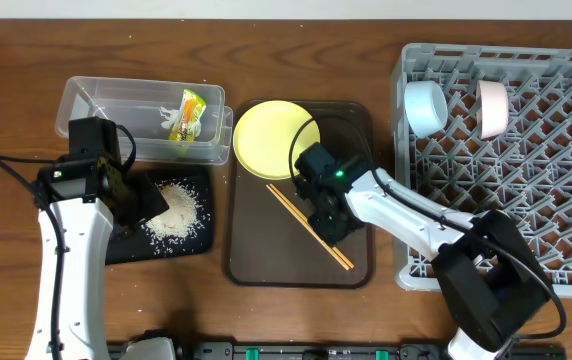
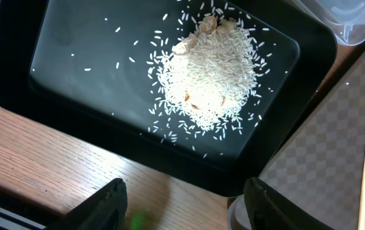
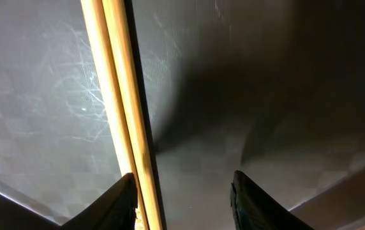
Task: Sort waste into correct bins and load items into the dishwasher rack
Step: 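Move the right gripper back to the chopsticks on the brown tray, then grasp one wooden chopstick with the right gripper and lift it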
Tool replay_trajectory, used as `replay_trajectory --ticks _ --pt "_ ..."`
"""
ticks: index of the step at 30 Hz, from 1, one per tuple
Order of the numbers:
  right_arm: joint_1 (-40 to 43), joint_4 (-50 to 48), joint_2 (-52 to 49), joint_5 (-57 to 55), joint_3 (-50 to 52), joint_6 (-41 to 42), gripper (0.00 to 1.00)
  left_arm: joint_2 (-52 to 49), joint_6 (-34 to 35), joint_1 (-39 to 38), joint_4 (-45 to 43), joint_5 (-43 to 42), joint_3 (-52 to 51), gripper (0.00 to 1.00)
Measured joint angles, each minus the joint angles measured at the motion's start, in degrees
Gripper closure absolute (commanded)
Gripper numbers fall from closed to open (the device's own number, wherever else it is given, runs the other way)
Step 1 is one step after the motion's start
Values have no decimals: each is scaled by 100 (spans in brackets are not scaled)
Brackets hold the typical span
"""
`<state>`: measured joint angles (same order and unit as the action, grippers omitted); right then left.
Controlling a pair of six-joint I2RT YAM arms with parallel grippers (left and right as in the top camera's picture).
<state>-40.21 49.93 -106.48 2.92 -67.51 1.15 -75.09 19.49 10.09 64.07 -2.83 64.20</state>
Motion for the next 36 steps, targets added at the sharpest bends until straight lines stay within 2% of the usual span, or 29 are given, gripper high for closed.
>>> replay_trajectory --ticks 16,18,23,28,36 --pt "-175 -138 0 -17 356 186 54 0 0 0 2 0 0 38" --pt "-177 -140 0 -17 361 195 59 0 2 0 2 2 0 38" --pt "-203 -136 2 -63 385 273 81 0 2 0 2 2 0 38" --pt "-203 2 2 -81 389 380 98 0 0 0 0 2 0 38" --pt "-203 282 2 -55 404 415 99 0 2 0 2 0 0 38"
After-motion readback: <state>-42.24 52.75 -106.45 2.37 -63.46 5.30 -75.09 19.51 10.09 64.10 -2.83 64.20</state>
